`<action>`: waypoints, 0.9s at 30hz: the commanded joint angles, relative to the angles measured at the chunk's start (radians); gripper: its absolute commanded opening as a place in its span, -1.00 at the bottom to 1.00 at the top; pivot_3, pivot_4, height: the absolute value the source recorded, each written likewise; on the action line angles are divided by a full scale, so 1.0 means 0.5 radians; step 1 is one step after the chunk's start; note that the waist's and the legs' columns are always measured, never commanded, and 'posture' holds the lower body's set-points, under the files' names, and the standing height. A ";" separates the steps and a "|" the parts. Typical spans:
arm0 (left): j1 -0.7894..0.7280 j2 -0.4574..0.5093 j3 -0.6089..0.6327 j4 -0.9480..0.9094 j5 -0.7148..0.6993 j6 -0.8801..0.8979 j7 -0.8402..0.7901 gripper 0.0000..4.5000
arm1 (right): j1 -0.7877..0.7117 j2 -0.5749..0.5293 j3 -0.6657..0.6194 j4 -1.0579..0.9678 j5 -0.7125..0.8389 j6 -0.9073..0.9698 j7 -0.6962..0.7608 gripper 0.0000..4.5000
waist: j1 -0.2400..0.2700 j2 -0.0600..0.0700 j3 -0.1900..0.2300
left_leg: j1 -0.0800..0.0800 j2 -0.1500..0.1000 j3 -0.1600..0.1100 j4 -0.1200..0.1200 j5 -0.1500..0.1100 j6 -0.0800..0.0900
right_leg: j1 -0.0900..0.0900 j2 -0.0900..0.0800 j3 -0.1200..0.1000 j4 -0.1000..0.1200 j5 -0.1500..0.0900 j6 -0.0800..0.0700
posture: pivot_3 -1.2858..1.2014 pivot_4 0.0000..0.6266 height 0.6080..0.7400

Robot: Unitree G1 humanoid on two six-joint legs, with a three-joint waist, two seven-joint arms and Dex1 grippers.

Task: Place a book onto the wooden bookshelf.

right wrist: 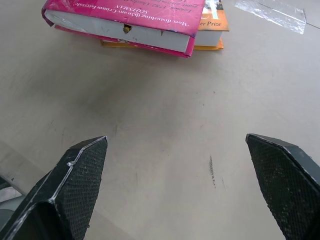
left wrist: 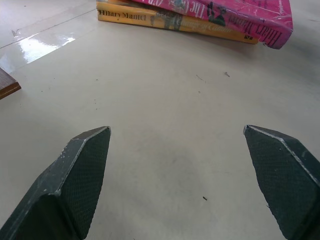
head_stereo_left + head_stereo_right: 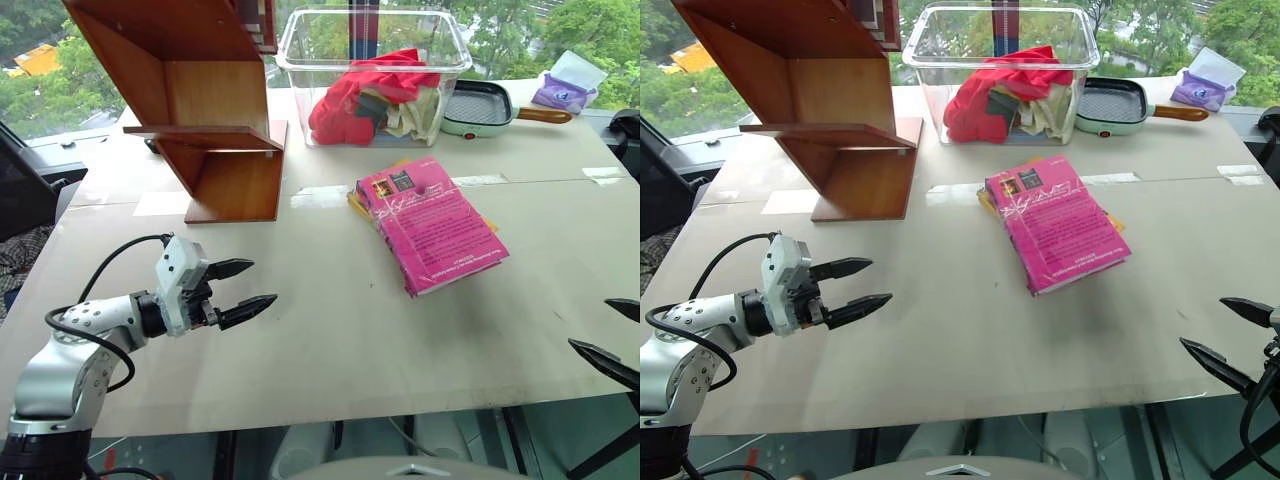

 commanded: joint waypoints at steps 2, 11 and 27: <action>-0.157 -0.029 -0.008 -0.112 -0.118 0.027 0.030 0.95 | -0.242 -0.047 0.011 0.031 0.045 0.079 -0.207 1.00 | 0.001 -0.002 0.001 | 0.000 0.000 0.000 0.000 0.000 0.001 | 0.000 0.000 0.000 0.000 0.000 0.000 | 0.03 -0.52 0.78; -0.343 -0.084 -0.119 -0.225 -0.061 -0.214 -0.022 0.95 | -0.959 -0.427 0.300 0.134 0.201 0.607 -0.554 1.00 | -0.013 0.000 0.002 | 0.001 0.001 0.004 -0.001 0.003 -0.004 | -0.001 0.001 0.003 -0.001 0.000 -0.002 | 0.03 -0.52 0.78; -0.260 -0.163 -0.170 -0.232 -0.067 -0.313 -0.016 1.00 | -3.021 -0.220 2.085 1.703 -0.760 0.466 -0.520 -0.97 | -0.022 0.003 0.006 | -0.032 0.001 0.007 -0.001 0.002 -0.003 | -0.030 -0.001 -0.001 -0.011 0.005 -0.005 | 0.03 -0.52 0.78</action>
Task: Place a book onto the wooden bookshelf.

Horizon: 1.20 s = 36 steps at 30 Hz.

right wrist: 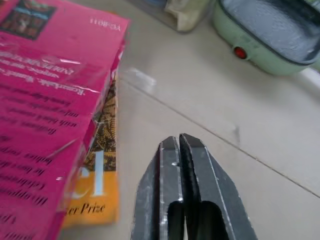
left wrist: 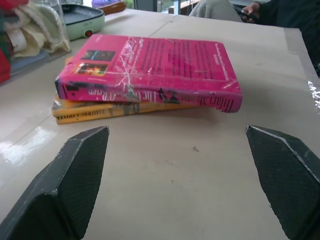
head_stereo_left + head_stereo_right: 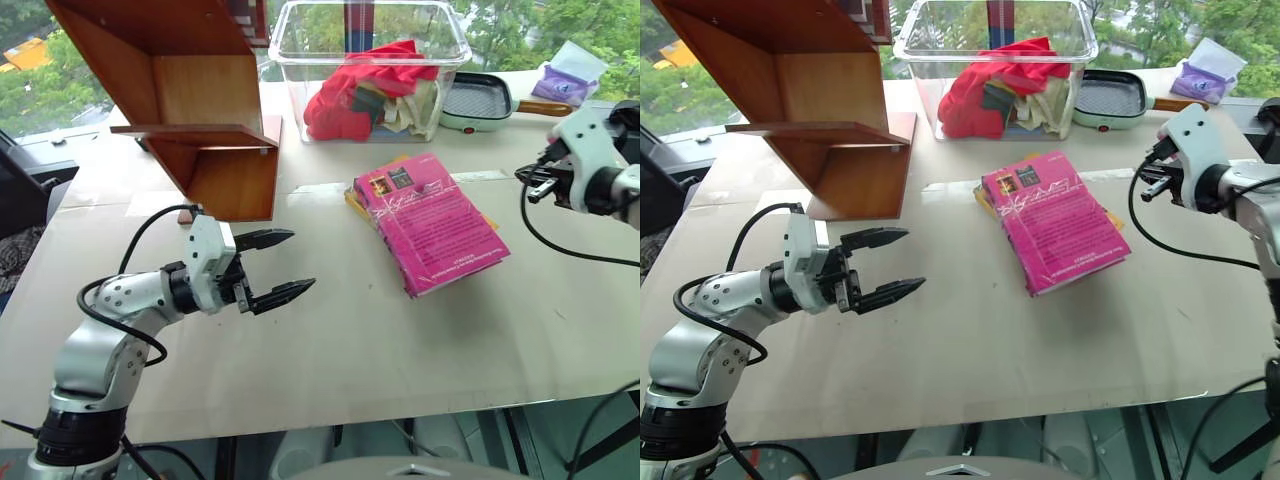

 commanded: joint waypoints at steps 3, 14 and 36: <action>0.042 -0.001 0.043 -0.057 -0.011 -0.050 0.017 1.00 | -0.356 0.116 0.306 0.527 -0.299 -0.109 0.322 -0.97 | -0.009 0.000 0.000 | -0.009 0.000 -0.001 0.000 0.000 0.000 | -0.007 0.000 -0.001 -0.003 0.000 0.000 | 0.03 -0.52 0.78; 0.071 -0.004 0.036 -0.106 -0.023 -0.034 0.058 1.00 | -0.929 0.614 0.374 1.868 -0.636 -0.744 0.562 -0.97 | -0.064 0.001 0.000 | -0.011 0.000 -0.002 0.000 0.001 -0.001 | -0.010 0.000 -0.002 -0.005 0.001 -0.001 | 0.03 -0.52 0.78; 0.262 -0.037 0.174 -0.212 -0.161 -0.066 0.066 1.00 | -1.002 0.869 0.195 2.124 -0.759 -0.964 1.049 -0.97 | -0.114 0.004 0.000 | -0.004 0.000 0.000 0.003 0.003 -0.005 | -0.013 0.001 0.000 0.015 0.002 -0.003 | 0.03 -0.52 0.78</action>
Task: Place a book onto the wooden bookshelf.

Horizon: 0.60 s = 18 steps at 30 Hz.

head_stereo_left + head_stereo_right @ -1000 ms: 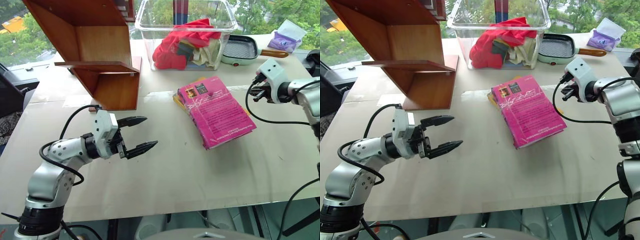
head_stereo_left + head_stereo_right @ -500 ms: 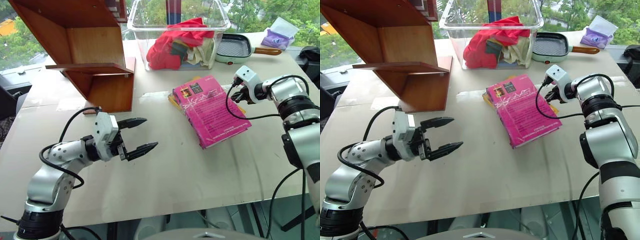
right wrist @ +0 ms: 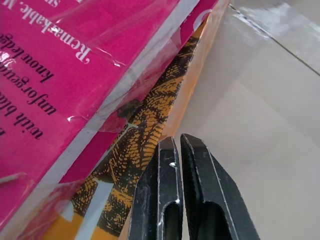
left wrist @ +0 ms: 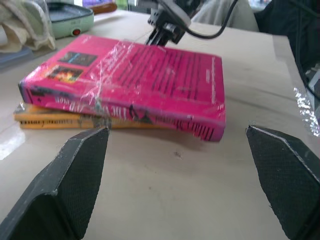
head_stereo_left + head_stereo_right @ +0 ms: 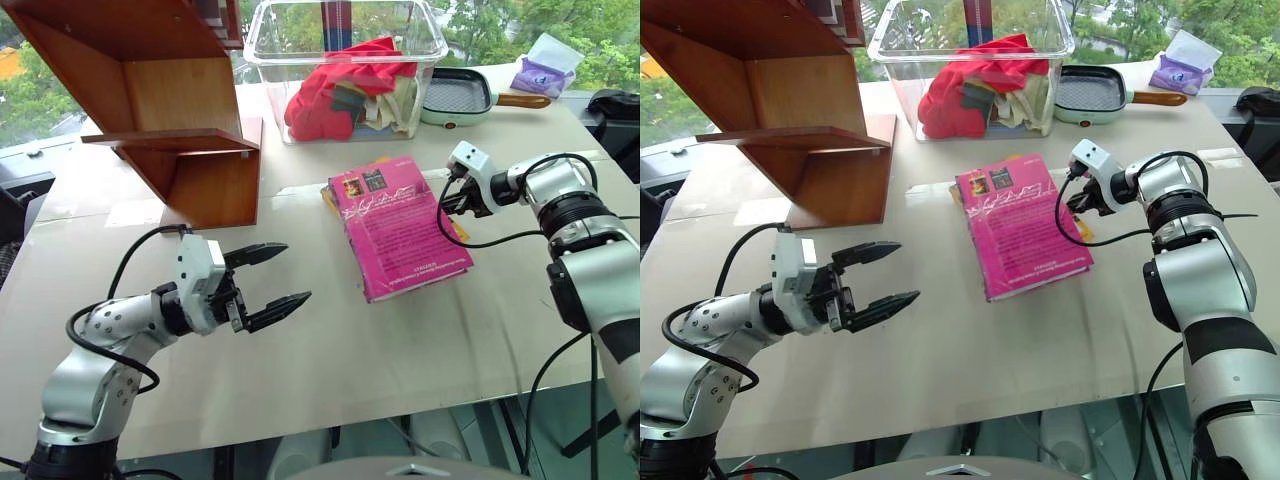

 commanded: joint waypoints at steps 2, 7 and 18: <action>-0.008 -0.002 0.045 -0.033 -0.038 -0.051 -0.018 1.00 | -0.018 0.009 -0.058 -0.078 -0.006 -0.010 0.050 -0.97 | 0.000 0.000 0.000 | 0.000 0.000 0.001 0.000 0.000 0.000 | 0.000 0.000 0.000 0.000 0.000 0.000 | 0.03 -0.52 0.78; -0.023 -0.006 0.039 0.034 0.000 -0.079 -0.027 1.00 | 0.014 0.041 -0.073 -0.129 -0.004 0.013 0.088 -0.97 | 0.000 0.000 0.000 | 0.001 0.000 0.001 0.000 0.000 0.000 | 0.000 0.000 0.000 0.001 0.000 0.000 | 0.03 -0.52 0.78; -0.054 -0.001 0.001 0.150 0.039 -0.068 -0.014 1.00 | 0.148 0.087 -0.102 -0.500 0.067 0.177 0.167 -0.97 | 0.001 0.000 0.000 | 0.004 0.000 0.001 0.000 0.000 0.000 | -0.001 -0.001 0.000 0.005 0.000 -0.001 | 0.03 -0.52 0.78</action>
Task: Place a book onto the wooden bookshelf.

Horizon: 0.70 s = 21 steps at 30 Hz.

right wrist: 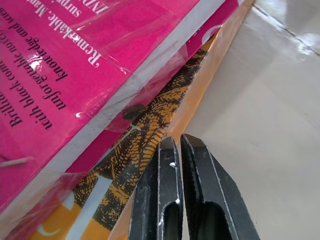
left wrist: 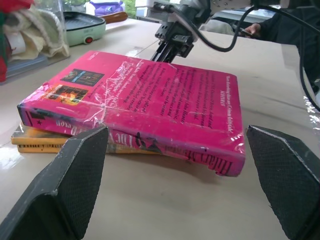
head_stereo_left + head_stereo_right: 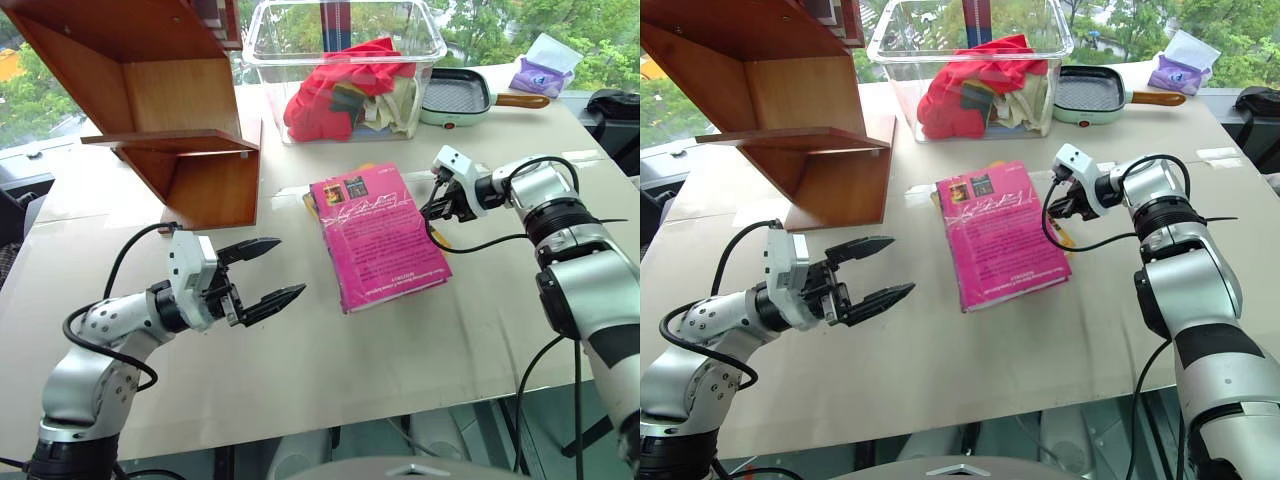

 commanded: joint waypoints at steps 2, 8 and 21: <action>-0.040 0.016 -0.006 0.029 0.013 -0.023 -0.020 1.00 | 0.039 -0.019 -0.080 -0.283 0.076 0.094 0.017 -0.97 | 0.002 0.000 0.000 | 0.000 0.000 0.000 0.000 0.000 0.000 | 0.000 0.000 0.000 0.000 0.000 0.000 | 0.03 -0.52 0.78; -0.066 0.040 -0.021 0.093 0.023 0.031 -0.014 1.00 | 0.252 -0.208 -0.162 -0.921 0.149 0.358 -0.034 -0.97 | 0.019 0.000 0.000 | -0.002 -0.001 -0.002 0.000 0.000 0.000 | -0.003 -0.001 -0.003 0.002 0.000 0.000 | 0.03 -0.52 0.78; -0.326 0.199 0.237 0.266 -1.075 1.460 0.450 1.00 | 0.932 -0.451 -0.310 -2.365 0.430 1.007 -0.375 -0.97 | 0.055 -0.005 -0.003 | -0.001 0.000 -0.001 0.002 0.000 0.000 | -0.008 -0.001 -0.001 0.008 0.001 -0.001 | 0.03 -0.52 0.78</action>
